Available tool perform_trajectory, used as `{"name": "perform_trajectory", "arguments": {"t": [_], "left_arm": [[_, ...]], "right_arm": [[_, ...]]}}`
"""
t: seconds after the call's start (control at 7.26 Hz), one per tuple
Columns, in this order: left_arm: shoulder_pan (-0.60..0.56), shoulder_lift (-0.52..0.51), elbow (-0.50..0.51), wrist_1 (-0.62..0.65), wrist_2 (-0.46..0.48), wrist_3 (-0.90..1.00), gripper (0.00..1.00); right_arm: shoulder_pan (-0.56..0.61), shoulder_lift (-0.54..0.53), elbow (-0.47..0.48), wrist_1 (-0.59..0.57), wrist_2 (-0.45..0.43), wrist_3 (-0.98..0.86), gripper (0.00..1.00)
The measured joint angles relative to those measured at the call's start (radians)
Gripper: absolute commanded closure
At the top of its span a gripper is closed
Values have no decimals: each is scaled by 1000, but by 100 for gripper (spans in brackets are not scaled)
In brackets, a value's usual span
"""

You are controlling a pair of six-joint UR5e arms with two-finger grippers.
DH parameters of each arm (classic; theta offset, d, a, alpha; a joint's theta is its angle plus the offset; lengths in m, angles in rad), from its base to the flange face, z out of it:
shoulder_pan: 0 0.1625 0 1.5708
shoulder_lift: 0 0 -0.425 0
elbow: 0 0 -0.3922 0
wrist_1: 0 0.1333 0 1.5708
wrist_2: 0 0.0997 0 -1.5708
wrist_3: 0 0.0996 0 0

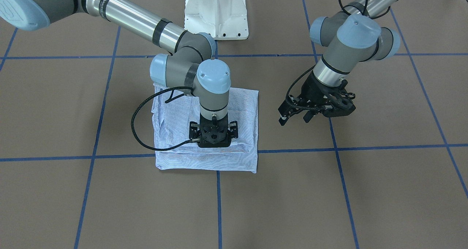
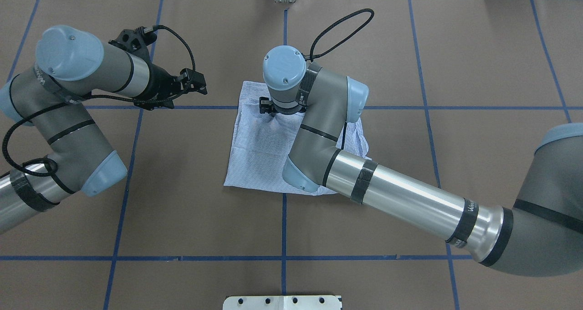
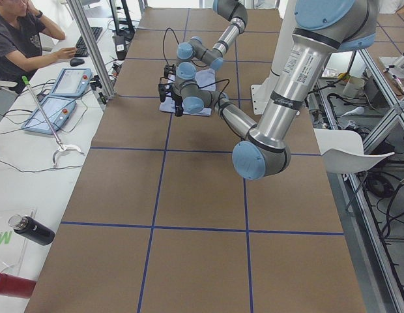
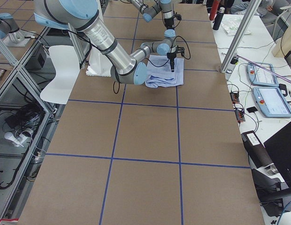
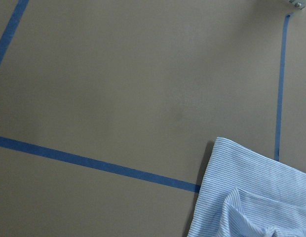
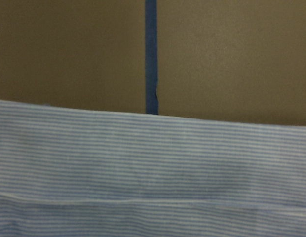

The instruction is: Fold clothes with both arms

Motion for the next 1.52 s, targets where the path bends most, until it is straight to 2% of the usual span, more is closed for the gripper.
{"name": "perform_trajectory", "arguments": {"t": [0.41,0.69,0.83,1.1,1.52], "left_arm": [[-2,0,1,0,-1,0,0],[-24,2,1,0,-3,34,0],[-47,12,-2,-1,-11,84,0],[-127,73,-26,-3,-48,252,0],[-362,220,-46,2,-183,682,0]], "right_arm": [[33,7,-16,18,-46,-40,0],[97,2,15,4,11,-66,0],[145,-22,70,-32,73,-73,0],[249,-116,251,-179,176,-165,0],[446,-380,540,-329,325,-447,0]]}}
